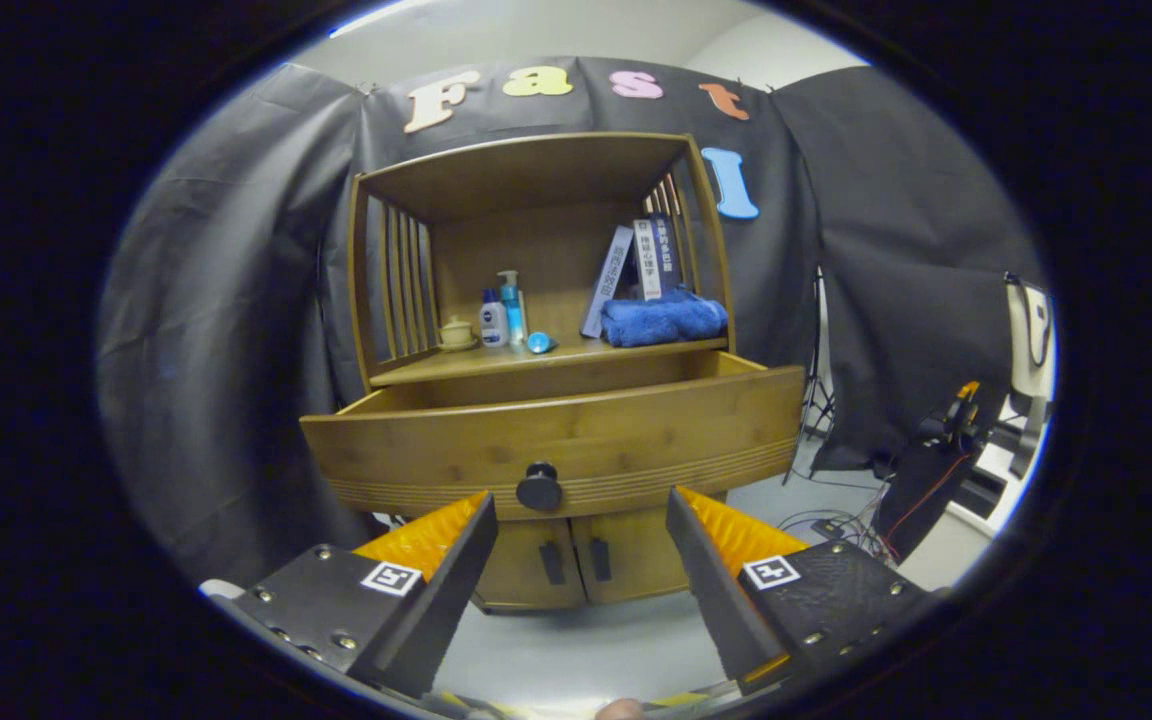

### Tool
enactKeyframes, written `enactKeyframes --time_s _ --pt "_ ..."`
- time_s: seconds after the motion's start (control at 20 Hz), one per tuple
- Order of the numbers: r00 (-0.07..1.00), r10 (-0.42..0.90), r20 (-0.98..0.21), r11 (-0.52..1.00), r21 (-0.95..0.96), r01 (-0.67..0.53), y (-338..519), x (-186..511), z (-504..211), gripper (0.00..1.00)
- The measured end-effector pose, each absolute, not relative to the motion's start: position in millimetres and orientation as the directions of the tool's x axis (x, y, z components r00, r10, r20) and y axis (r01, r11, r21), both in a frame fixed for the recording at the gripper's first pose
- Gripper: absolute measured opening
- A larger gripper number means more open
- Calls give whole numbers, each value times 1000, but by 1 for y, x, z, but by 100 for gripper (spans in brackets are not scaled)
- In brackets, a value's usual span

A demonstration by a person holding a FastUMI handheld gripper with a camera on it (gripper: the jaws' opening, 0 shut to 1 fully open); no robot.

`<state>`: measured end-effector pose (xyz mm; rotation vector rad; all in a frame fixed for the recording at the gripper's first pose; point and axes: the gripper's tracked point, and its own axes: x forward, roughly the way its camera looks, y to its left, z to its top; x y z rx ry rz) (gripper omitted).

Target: Pull open the drawer, take out the items inside it, and place them on the countertop above the cabinet.

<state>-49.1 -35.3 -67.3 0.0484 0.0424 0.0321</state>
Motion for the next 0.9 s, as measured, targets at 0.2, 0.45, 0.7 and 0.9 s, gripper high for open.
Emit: enactKeyframes --time_s 0.2,0.45,0.7,0.9 --pt "998 55 -31 998 12 -54 -31 -33 -78 100" --pt "991 127 -52 991 -46 -129 6 -10 -96 100" --pt "991 131 -33 991 -18 -131 16 25 -97 100" --pt "989 149 5 989 -14 -149 26 43 -92 100"
